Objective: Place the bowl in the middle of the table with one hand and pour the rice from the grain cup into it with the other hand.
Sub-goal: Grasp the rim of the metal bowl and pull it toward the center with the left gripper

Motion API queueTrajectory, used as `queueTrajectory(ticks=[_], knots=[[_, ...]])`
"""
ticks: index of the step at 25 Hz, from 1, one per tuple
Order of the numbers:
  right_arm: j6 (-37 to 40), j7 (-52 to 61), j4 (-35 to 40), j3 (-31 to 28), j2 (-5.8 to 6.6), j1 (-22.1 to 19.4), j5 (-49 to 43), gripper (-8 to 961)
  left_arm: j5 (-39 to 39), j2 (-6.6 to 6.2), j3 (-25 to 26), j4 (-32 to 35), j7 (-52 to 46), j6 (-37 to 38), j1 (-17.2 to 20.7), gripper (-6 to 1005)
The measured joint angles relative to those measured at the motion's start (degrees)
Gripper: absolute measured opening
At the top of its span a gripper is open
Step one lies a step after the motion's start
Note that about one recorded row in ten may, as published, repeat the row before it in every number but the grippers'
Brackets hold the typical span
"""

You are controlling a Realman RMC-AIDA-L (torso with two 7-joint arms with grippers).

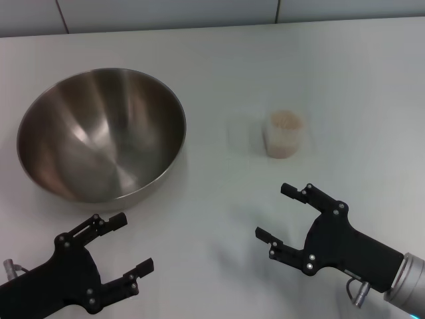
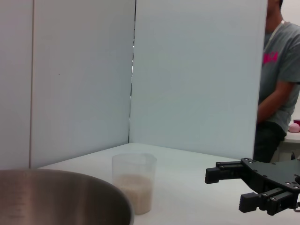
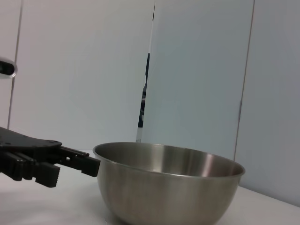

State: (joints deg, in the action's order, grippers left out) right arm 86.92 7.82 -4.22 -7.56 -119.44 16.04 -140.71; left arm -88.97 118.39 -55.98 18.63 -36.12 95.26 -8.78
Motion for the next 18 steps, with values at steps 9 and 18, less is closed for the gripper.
queueTrajectory(ticks=[9,18], knots=[[0.0,0.0,0.0,0.0,0.00,0.1,0.0,795,0.2,0.00,0.0,0.0,0.0,-0.1,-0.1,831],[-1.0,0.0,-0.1,-0.1,-0.06,0.5,0.0,796,0.5,-0.05,10.3,0.0,-0.6,3.6,1.3,830]])
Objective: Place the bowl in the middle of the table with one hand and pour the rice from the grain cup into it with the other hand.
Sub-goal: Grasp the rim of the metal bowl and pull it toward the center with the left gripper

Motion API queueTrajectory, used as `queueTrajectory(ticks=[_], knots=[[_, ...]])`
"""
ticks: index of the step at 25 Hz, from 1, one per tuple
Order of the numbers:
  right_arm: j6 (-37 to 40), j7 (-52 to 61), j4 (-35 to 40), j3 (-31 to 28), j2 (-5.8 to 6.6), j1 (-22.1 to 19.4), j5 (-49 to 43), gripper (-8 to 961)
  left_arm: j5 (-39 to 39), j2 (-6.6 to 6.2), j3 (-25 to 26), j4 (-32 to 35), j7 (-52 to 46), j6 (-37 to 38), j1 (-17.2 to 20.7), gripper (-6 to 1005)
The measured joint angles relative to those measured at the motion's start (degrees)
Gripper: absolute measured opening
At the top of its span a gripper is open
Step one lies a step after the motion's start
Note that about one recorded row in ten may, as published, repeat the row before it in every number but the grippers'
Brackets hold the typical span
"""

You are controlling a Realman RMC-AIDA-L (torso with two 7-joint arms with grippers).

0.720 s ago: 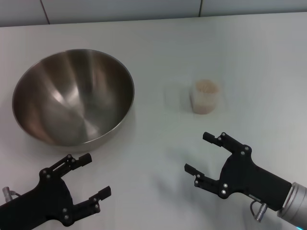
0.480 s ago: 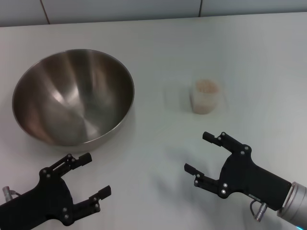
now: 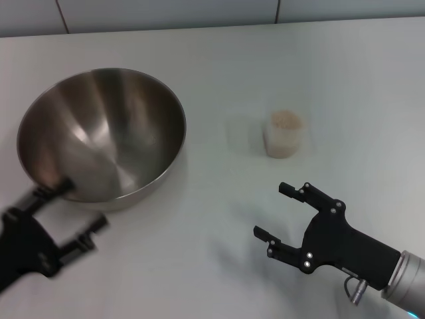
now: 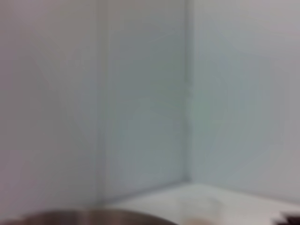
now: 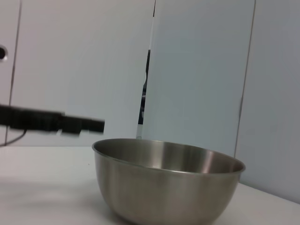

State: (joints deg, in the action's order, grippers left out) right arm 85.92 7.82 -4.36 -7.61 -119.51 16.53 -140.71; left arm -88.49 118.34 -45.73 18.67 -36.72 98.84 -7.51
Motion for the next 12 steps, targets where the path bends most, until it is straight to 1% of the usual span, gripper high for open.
queueTrajectory(ticks=[1,2,4,5,6,9,10,11,12], knots=[[-0.1,0.0,0.0,-0.1,-0.01,0.0,0.0,796,0.0,0.00,0.0,0.0,0.0,0.0,0.0,830],[-0.3,-0.1,0.0,-0.2,-0.02,0.1,0.0,796,0.0,0.05,4.8,-0.1,-1.7,1.1,0.1,830],[-0.3,-0.3,-0.1,-0.3,-0.02,0.1,0.1,796,0.0,0.05,4.8,-0.1,-1.7,1.1,0.1,830],[-0.3,-0.5,-0.1,-0.3,-0.02,0.1,0.2,796,0.1,0.17,12.4,-0.1,-8.3,1.5,-1.0,830],[-0.3,-0.6,-0.2,-0.4,-0.02,0.4,0.2,796,0.1,0.03,15.6,0.2,-13.9,1.1,-2.4,830],[-0.4,-0.6,-0.2,-0.5,-0.02,0.8,0.3,796,0.0,-0.24,17.7,1.8,-21.5,-0.5,-4.2,829],[-0.6,-0.6,-0.2,-0.5,-0.03,1.0,0.3,796,-0.2,-0.25,17.8,3.3,-24.4,-1.8,-4.8,829],[-0.9,-0.6,-0.2,-0.5,-0.03,1.5,0.4,796,-0.4,-0.18,17.4,6.3,-28.1,-4.4,-5.7,829],[-0.9,-0.6,-0.2,-0.5,-0.03,1.5,0.4,796,-0.7,-0.13,16.9,7.7,-29.3,-5.7,-6.1,829]])
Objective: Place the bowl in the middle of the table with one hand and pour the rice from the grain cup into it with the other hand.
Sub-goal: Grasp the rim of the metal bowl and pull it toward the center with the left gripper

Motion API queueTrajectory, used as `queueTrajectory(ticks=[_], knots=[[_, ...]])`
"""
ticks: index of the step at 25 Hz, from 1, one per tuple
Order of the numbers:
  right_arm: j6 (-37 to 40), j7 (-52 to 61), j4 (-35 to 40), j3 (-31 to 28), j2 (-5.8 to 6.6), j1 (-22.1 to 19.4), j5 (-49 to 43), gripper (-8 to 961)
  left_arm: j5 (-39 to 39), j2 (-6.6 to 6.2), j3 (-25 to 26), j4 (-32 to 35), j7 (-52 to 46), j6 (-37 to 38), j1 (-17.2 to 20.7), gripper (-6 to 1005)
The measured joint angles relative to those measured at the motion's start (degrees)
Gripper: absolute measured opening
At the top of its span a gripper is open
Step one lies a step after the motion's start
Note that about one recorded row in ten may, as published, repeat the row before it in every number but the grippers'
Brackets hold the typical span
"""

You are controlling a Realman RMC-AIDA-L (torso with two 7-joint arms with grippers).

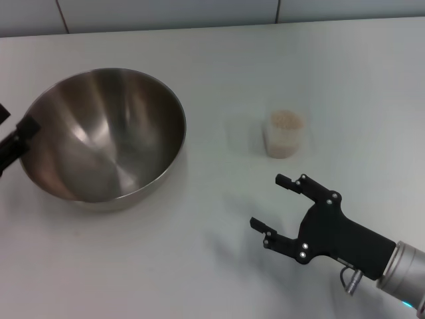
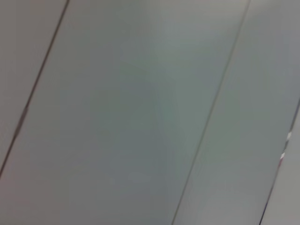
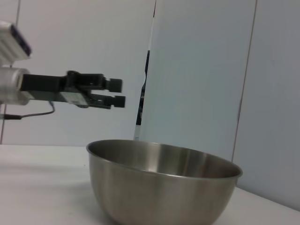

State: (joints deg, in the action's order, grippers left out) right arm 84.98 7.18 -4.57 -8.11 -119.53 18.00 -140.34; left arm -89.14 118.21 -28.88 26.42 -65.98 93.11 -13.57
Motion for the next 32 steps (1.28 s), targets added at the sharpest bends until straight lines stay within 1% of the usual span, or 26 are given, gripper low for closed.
queueTrajectory(ticks=[1,3,4,8,9,13,17,18,19,20,25,26,29,32], knots=[[-0.2,0.0,0.0,0.0,0.00,0.3,0.0,796,0.0,0.00,0.0,0.0,0.0,0.0,0.0,829],[-0.3,0.0,0.0,-0.1,0.00,0.8,0.1,796,-0.8,-0.01,-1.5,3.2,-3.2,-3.0,-0.6,829],[-0.4,0.0,0.0,-0.2,0.00,1.3,0.1,796,-2.3,-0.13,-2.6,6.7,-7.6,-6.5,-0.9,829],[-0.9,0.0,0.0,-0.6,0.00,1.9,0.1,796,-4.3,-0.15,-2.8,9.1,-10.8,-9.5,-1.1,828],[-1.2,0.0,0.0,-0.8,-0.01,2.0,0.1,795,-6.3,-0.18,-2.8,11.0,-13.6,-11.7,-1.3,828],[-1.8,-0.1,-0.5,-1.2,-0.04,2.5,0.2,795,-10.6,-0.51,-2.5,14.1,-19.9,-14.2,-1.4,828],[-2.4,-0.1,-1.0,-2.1,-0.06,2.7,0.2,795,-13.5,-1.13,-2.7,15.6,-24.0,-14.2,-1.5,827],[-2.4,-0.1,-1.0,-2.3,-0.07,2.8,0.2,795,-14.0,-1.19,-2.9,15.9,-24.5,-14.1,-1.5,827],[-2.4,-0.1,-1.1,-2.3,-0.08,2.9,0.2,795,-16.0,-1.26,-3.1,16.9,-26.3,-14.1,-1.6,827],[-2.4,-0.1,-1.1,-2.3,-0.08,2.9,0.2,795,-16.0,-1.26,-3.1,16.9,-26.3,-14.1,-1.6,827],[-2.8,-0.1,-1.2,-2.4,-0.09,3.1,0.2,795,-21.2,-0.85,-3.6,18.8,-30.1,-13.6,-2.5,827],[-3.0,-0.1,-1.3,-2.4,-0.09,3.2,0.2,795,-21.2,-0.85,-3.6,18.8,-30.1,-13.6,-2.5,827],[-3.6,-0.1,-1.5,-2.5,-0.09,3.3,0.2,795,-24.2,-0.44,-4.1,19.9,-34.1,-13.4,-3.6,826],[-3.9,-0.1,-1.6,-2.5,-0.09,3.4,0.2,795,-24.8,-0.40,-4.5,20.2,-34.4,-13.4,-4.0,826]])
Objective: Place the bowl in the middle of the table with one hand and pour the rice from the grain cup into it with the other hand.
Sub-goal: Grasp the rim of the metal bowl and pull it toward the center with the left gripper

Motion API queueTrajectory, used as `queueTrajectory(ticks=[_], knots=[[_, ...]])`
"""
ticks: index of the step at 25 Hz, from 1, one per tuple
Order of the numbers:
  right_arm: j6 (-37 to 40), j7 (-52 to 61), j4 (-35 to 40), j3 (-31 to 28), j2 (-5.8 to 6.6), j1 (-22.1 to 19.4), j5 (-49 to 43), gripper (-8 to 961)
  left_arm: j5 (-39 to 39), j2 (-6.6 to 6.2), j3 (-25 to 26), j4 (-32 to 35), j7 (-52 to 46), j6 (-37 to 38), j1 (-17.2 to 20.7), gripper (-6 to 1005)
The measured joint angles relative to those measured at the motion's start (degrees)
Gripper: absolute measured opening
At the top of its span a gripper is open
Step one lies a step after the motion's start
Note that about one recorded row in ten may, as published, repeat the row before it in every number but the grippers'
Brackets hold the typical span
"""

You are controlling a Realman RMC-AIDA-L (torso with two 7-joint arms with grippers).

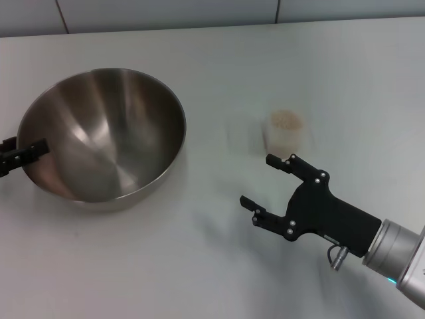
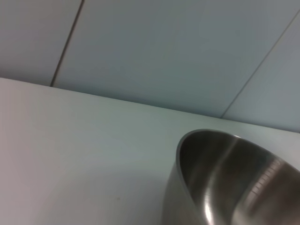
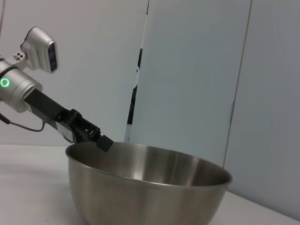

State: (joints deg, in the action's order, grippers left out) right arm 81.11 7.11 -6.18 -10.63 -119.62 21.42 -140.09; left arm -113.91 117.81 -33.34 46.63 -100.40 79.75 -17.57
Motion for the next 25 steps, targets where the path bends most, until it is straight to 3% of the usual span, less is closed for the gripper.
queueTrajectory(ticks=[11,21,25], knots=[[-0.6,0.0,-0.1,-0.6,0.00,0.2,0.0,796,-0.3,0.15,-0.2,1.9,-1.8,0.1,-0.5,825],[-1.2,0.0,-0.1,-1.2,0.00,0.6,0.0,796,-3.8,0.33,-0.9,4.6,-8.3,0.4,-1.4,358],[-1.5,0.0,0.0,-1.4,0.00,0.6,0.0,796,-3.8,0.34,-0.9,4.8,-8.3,0.4,-1.4,289]])
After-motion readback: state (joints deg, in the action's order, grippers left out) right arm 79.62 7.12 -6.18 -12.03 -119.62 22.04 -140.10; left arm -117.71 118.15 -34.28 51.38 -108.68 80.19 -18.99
